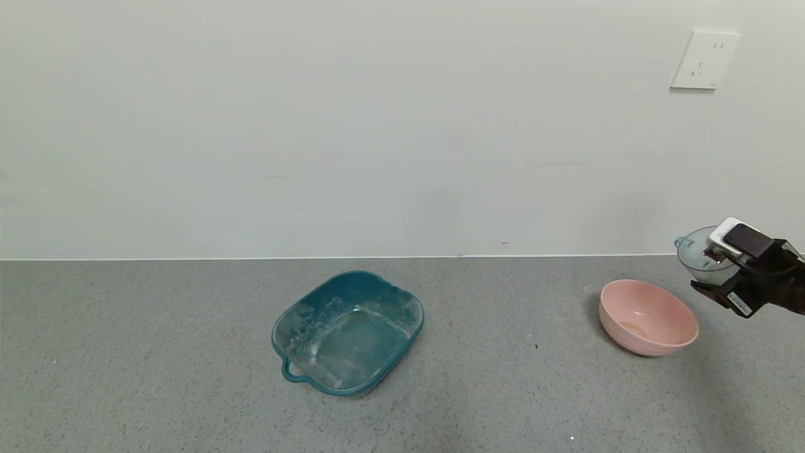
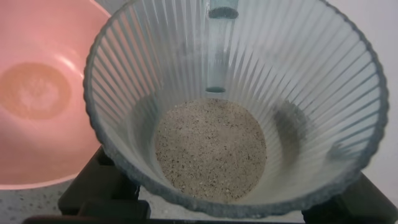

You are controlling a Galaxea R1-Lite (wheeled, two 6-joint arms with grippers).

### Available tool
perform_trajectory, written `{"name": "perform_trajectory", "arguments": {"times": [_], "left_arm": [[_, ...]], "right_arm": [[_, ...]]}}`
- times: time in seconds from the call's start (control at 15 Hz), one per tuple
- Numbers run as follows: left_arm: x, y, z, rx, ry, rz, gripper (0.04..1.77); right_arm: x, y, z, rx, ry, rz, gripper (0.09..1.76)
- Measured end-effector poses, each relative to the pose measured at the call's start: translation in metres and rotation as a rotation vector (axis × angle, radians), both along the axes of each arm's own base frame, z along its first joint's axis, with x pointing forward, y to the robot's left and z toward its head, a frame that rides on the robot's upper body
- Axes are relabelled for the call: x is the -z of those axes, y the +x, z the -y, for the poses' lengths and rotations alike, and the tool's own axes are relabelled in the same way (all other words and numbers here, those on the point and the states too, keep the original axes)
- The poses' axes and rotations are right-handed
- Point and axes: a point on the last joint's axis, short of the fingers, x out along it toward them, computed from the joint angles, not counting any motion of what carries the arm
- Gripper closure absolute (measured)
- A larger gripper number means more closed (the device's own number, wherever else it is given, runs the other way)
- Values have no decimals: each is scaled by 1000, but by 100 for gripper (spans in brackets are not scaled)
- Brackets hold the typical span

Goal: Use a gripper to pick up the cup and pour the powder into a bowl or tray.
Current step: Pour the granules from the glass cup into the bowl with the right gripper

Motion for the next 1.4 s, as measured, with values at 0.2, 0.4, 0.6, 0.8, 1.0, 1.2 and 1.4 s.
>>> {"name": "perform_trajectory", "arguments": {"times": [0.2,0.4,0.6,0.8,1.0,1.2,1.4], "left_arm": [[0,0,0,0,0,0,5],[0,0,0,0,0,0,5],[0,0,0,0,0,0,5],[0,0,0,0,0,0,5],[0,0,0,0,0,0,5],[0,0,0,0,0,0,5],[0,0,0,0,0,0,5]], "right_arm": [[3,0,-1,-6,-76,-40,48],[5,1,-3,-1,-170,-77,48],[5,2,-6,-6,-279,-101,48],[8,3,-14,-41,-352,-122,48],[10,6,-21,-91,-413,-134,48],[14,8,-23,-134,-505,-162,48],[16,10,-23,-125,-584,-199,48]]}}
